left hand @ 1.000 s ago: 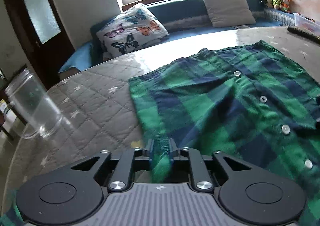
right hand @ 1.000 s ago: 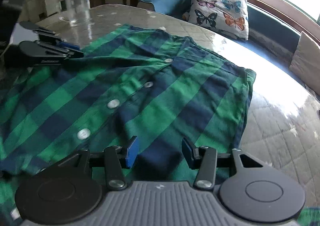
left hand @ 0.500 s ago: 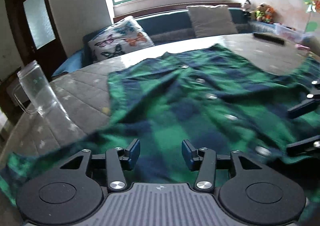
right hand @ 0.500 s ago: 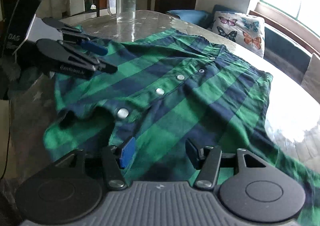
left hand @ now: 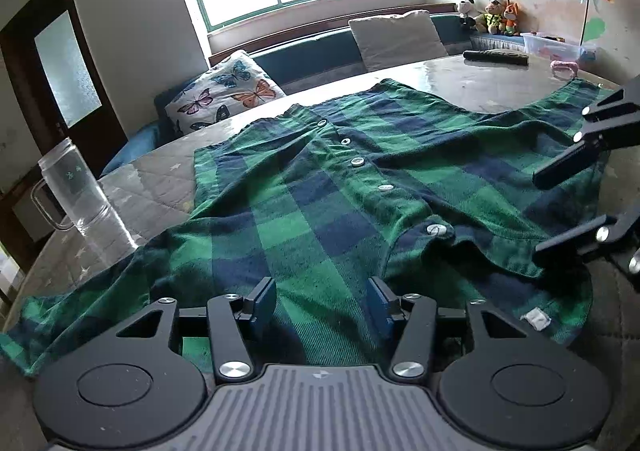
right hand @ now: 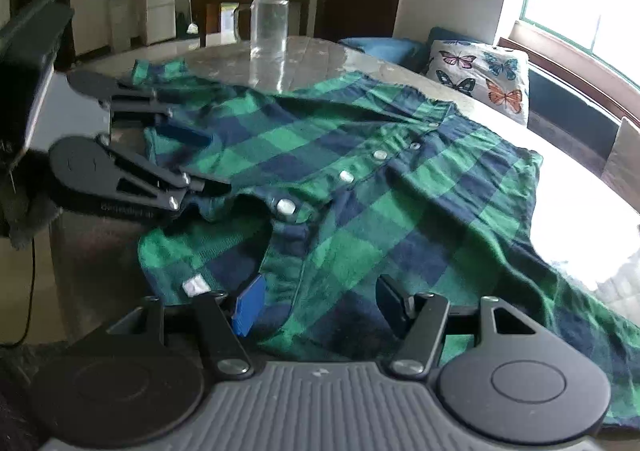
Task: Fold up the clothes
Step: 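Grasp the shirt hem with the right gripper and fold it toward the collar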
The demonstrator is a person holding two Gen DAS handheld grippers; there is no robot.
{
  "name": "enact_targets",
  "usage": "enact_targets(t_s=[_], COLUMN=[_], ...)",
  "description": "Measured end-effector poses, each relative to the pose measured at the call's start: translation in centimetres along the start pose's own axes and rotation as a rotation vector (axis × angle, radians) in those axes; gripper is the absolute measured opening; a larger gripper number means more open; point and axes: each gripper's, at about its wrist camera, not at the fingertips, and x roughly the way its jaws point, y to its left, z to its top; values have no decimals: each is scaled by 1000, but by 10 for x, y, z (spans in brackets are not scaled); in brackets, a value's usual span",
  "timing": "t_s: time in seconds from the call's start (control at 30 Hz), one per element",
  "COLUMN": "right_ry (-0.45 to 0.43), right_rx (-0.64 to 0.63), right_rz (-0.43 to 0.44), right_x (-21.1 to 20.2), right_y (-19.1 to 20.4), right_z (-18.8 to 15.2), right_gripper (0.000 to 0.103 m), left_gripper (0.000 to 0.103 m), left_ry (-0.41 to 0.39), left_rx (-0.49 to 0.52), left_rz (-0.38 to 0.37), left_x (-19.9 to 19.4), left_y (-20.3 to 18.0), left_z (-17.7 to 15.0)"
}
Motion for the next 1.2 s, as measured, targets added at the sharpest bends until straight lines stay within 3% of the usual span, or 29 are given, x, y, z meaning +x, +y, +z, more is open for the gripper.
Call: enact_targets(t_s=[0.13,0.4,0.57,0.87,1.2], right_ry=[-9,-50,-68,-41,36], right_rx=[8,152,252,449,465], right_rz=[5,-27,-121,-304,-459], right_x=[-3,-30,-47,-46,-36], right_y=[4,-24,-62,-141,-174], right_z=[-7,-19,-32,-59,-81], right_gripper=[63,63,63,61,61], left_gripper=[56,57,57,57,57], left_ry=[-28,-85,-83,-56,-41], left_rx=[-10,-29,-18,92,177], left_rz=[-21,-80,-152,-260,-301], left_x=[-4,-8,2,11,8], left_y=[-5,-21,-47,-92,-102], left_z=[11,37,47,49,44])
